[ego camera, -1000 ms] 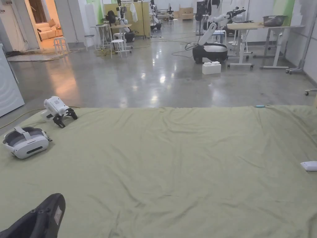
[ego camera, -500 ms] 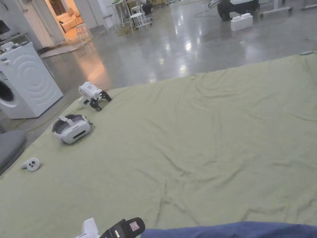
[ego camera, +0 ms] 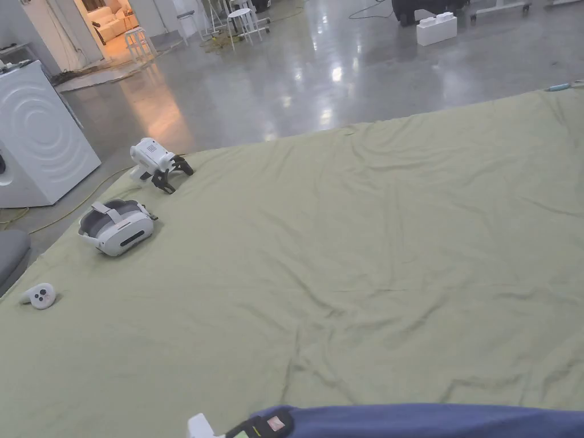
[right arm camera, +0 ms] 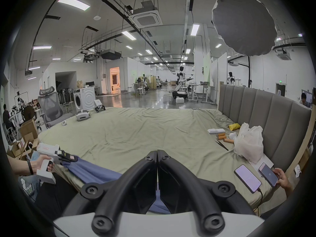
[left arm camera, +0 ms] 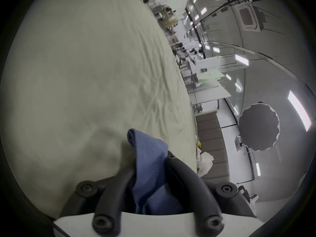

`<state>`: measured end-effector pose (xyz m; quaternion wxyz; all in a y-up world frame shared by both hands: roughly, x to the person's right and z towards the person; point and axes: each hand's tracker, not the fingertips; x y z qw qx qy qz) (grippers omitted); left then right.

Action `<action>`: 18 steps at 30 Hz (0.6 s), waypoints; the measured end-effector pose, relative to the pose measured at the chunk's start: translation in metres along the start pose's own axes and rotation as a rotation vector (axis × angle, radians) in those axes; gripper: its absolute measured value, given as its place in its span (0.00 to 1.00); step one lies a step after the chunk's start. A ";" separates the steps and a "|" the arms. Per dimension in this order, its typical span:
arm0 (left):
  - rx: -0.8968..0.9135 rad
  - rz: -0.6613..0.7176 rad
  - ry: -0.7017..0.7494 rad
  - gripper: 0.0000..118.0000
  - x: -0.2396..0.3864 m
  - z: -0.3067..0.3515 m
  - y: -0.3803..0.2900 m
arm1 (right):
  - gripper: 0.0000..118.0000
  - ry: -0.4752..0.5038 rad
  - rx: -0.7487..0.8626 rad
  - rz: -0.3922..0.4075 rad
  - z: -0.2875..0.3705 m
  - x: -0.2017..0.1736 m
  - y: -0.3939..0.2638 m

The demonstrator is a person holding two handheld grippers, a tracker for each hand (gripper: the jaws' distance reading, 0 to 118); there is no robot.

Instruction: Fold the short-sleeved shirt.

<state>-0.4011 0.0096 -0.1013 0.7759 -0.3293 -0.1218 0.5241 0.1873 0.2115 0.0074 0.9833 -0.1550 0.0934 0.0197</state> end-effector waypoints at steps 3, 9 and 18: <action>0.078 -0.100 0.084 0.08 0.016 0.033 0.035 | 0.00 0.003 -0.007 -0.007 -0.001 0.002 -0.001; 0.144 -0.413 0.324 0.08 0.098 0.086 0.085 | 0.00 0.014 0.001 -0.047 -0.005 0.003 -0.005; -0.093 -0.753 0.335 0.09 0.190 -0.066 -0.094 | 0.00 0.009 0.007 -0.079 0.008 0.000 0.001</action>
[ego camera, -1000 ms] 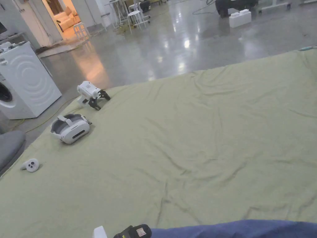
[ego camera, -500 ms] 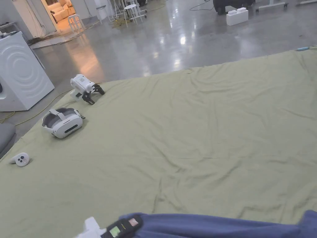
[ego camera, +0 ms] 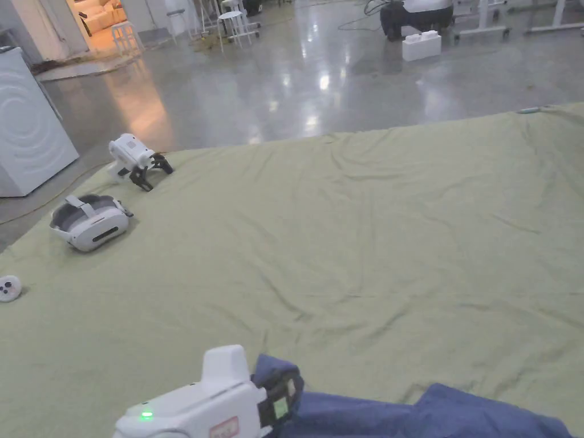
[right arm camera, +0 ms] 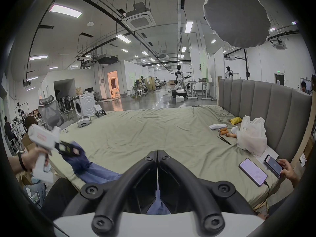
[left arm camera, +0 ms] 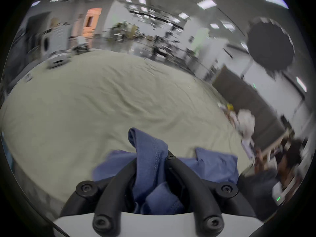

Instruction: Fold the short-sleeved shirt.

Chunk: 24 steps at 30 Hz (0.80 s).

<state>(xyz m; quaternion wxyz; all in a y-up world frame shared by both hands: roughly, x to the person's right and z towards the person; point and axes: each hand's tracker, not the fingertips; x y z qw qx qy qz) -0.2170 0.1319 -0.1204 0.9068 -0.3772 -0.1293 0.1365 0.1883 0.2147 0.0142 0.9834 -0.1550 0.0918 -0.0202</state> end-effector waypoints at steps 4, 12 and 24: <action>-0.119 -0.092 0.003 0.09 0.046 -0.072 -0.032 | 0.00 -0.032 -0.013 0.010 0.004 0.011 -0.005; -0.041 0.077 -0.172 0.59 0.024 -0.045 -0.019 | 0.00 -0.084 -0.049 -0.030 0.010 0.024 -0.019; -0.164 0.342 -0.302 0.00 -0.012 -0.104 -0.064 | 0.00 -0.056 -0.094 -0.028 0.004 0.017 -0.027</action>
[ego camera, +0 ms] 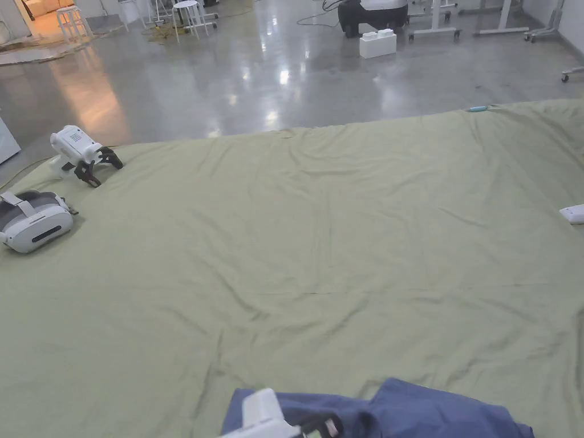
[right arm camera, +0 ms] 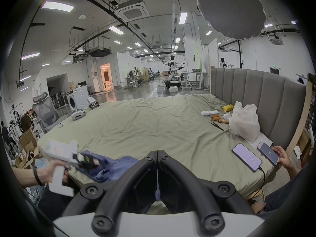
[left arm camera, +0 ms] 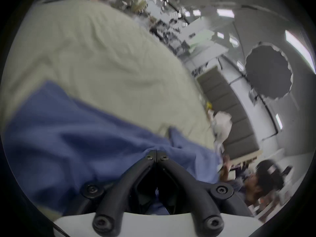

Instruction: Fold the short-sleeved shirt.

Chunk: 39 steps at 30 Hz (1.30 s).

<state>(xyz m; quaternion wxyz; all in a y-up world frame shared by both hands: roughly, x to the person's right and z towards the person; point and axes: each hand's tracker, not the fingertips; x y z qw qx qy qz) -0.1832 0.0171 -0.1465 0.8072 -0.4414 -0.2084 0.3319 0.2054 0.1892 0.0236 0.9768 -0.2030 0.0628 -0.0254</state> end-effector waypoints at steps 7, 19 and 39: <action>-0.005 -0.044 0.044 0.00 0.008 0.002 0.006 | 0.00 0.020 -0.009 -0.003 -0.007 -0.005 0.000; 0.130 0.221 -0.051 0.76 -0.103 0.130 0.082 | 0.00 0.061 -0.011 0.032 -0.013 -0.014 0.007; 0.325 0.298 -0.044 0.10 -0.077 0.185 0.064 | 0.00 0.093 -0.006 0.003 -0.014 -0.012 0.007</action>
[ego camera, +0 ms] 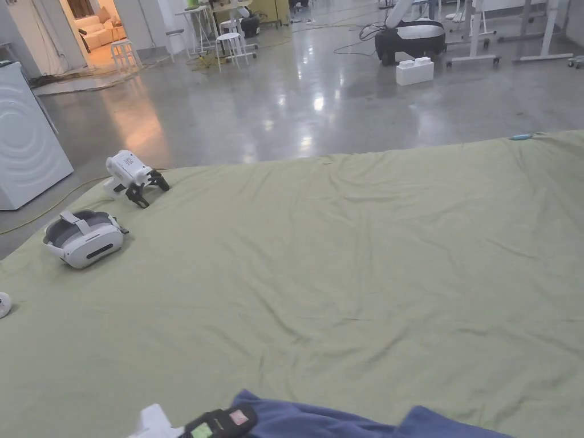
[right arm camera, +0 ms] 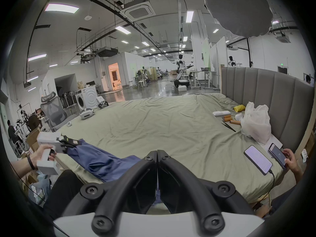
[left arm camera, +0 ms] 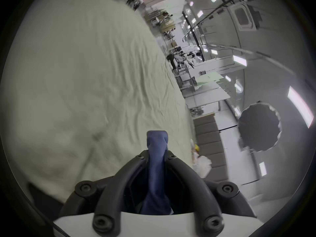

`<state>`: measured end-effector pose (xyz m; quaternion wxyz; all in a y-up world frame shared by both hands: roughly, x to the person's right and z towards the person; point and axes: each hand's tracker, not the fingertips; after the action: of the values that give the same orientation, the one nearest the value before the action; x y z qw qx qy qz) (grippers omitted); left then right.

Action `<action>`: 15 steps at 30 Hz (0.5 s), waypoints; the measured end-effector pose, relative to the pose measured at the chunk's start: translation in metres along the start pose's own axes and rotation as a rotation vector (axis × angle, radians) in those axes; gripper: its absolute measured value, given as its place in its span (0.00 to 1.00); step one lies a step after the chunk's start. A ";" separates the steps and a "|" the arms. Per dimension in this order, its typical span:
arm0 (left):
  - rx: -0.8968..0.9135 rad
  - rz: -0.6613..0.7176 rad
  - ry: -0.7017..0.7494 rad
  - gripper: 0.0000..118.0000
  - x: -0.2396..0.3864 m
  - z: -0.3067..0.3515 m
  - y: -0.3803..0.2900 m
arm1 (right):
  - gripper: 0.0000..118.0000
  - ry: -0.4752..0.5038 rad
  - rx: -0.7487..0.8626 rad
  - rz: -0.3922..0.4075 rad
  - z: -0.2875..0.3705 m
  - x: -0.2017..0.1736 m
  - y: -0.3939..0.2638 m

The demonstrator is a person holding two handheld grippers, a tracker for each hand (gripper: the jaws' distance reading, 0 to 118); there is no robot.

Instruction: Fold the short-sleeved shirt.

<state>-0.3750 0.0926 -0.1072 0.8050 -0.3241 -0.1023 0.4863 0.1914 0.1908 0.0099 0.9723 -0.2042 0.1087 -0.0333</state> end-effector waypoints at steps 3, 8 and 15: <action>0.059 -0.182 0.080 0.10 0.056 0.015 -0.008 | 0.00 0.010 0.008 -0.009 -0.002 0.002 -0.004; -0.060 -0.358 -0.009 0.10 0.131 -0.056 -0.082 | 0.00 0.001 0.019 -0.047 0.004 0.008 -0.013; -0.347 -0.669 0.054 0.10 0.166 -0.172 -0.202 | 0.00 -0.071 0.019 -0.081 0.024 0.023 -0.024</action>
<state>-0.0637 0.0967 -0.1388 0.8549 -0.4169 -0.2619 0.1633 0.2186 0.1760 0.0363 0.9753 -0.2002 0.0658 -0.0663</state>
